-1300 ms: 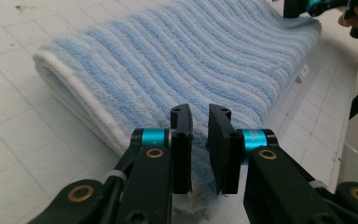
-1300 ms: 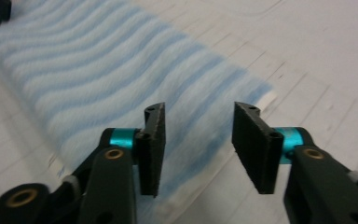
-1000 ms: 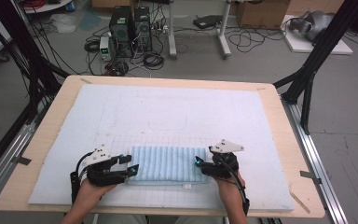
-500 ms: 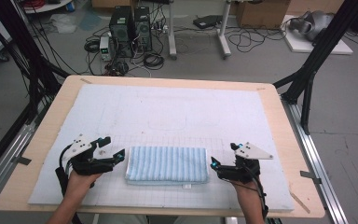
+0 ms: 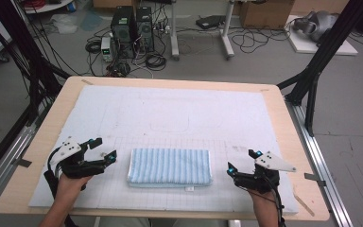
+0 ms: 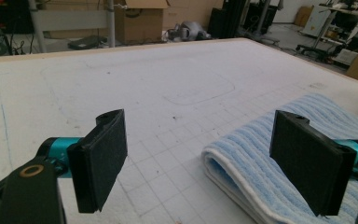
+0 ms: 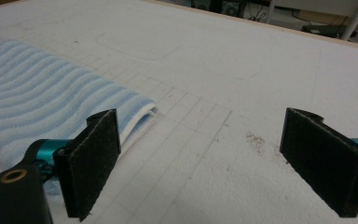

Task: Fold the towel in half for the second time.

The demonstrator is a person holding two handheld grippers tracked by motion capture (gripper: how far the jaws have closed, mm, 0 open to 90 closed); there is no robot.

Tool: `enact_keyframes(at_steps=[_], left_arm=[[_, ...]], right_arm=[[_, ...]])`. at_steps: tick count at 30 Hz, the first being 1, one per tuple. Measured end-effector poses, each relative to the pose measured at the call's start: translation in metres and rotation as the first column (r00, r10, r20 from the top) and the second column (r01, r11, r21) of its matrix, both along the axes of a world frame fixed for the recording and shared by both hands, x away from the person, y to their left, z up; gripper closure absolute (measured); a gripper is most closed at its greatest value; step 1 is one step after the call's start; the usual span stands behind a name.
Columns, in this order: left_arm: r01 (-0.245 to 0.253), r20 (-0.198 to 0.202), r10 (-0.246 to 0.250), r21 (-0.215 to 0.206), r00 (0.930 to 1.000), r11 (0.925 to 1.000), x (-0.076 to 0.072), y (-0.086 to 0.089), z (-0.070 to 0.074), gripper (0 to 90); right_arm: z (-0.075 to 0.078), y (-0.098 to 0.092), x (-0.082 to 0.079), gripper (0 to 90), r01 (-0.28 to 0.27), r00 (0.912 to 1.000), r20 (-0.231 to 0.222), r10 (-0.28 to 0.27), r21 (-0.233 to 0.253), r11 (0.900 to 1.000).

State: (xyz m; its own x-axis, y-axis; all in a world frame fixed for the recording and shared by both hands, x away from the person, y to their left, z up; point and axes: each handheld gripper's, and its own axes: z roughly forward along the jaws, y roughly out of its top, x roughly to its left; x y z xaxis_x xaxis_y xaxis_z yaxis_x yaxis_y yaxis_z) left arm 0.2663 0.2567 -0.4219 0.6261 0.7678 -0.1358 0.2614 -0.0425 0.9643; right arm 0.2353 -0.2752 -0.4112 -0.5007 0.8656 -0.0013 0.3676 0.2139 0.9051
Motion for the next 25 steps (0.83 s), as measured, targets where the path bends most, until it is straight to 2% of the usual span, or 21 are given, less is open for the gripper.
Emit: enact_keyframes(at_steps=[10,25], left_arm=[[-0.007,0.004,0.007,0.003,1.0000,1.0000,-0.0041,0.0048,0.0020,19.4],[-0.020,-0.002,0.020,-0.004,0.9998,0.9998,-0.0025,0.0069,0.0018,19.4]], right_arm=[[-0.0030,-0.0010,-0.0038,11.5,0.006,1.0000,-0.004,-0.006,0.007,1.000],[-0.0042,-0.0005,-0.0023,11.5,0.006,1.0000,-0.003,-0.006,0.006,1.000]])
